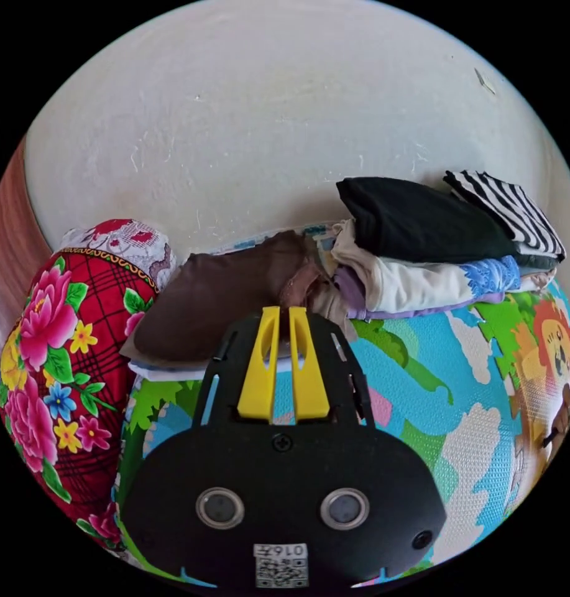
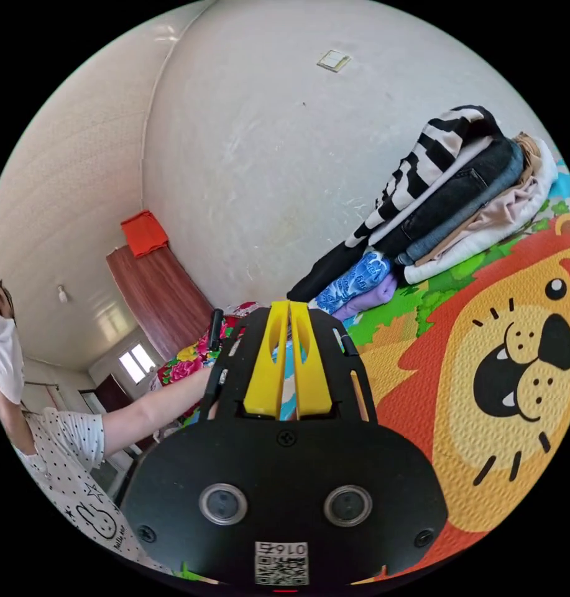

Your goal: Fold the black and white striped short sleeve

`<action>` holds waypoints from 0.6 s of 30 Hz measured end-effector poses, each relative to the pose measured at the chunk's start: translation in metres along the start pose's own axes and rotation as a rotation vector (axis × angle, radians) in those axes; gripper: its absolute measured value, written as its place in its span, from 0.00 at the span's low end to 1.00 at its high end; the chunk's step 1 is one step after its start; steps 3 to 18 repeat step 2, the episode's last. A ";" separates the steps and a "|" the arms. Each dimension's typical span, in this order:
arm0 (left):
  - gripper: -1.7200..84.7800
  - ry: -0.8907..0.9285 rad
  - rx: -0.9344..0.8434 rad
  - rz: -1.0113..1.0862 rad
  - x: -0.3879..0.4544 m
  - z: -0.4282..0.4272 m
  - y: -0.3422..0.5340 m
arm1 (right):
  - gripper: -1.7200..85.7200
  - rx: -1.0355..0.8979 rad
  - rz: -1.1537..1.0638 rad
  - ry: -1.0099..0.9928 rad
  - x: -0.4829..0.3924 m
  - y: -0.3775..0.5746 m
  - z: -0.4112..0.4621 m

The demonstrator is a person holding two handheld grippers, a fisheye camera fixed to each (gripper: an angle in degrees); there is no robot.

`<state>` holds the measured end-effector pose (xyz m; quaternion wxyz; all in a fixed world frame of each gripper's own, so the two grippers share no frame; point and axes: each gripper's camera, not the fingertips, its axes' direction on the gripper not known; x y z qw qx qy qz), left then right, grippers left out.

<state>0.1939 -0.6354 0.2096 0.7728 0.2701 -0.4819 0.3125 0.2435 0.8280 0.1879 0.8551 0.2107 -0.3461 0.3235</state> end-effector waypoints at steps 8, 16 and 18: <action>0.02 0.110 0.064 -0.015 -0.021 -0.035 0.000 | 0.02 -0.002 -0.038 0.015 -0.014 0.000 0.003; 0.02 0.110 0.064 -0.015 -0.021 -0.035 0.000 | 0.02 -0.002 -0.038 0.015 -0.014 0.000 0.003; 0.02 0.110 0.064 -0.015 -0.021 -0.035 0.000 | 0.02 -0.002 -0.038 0.015 -0.014 0.000 0.003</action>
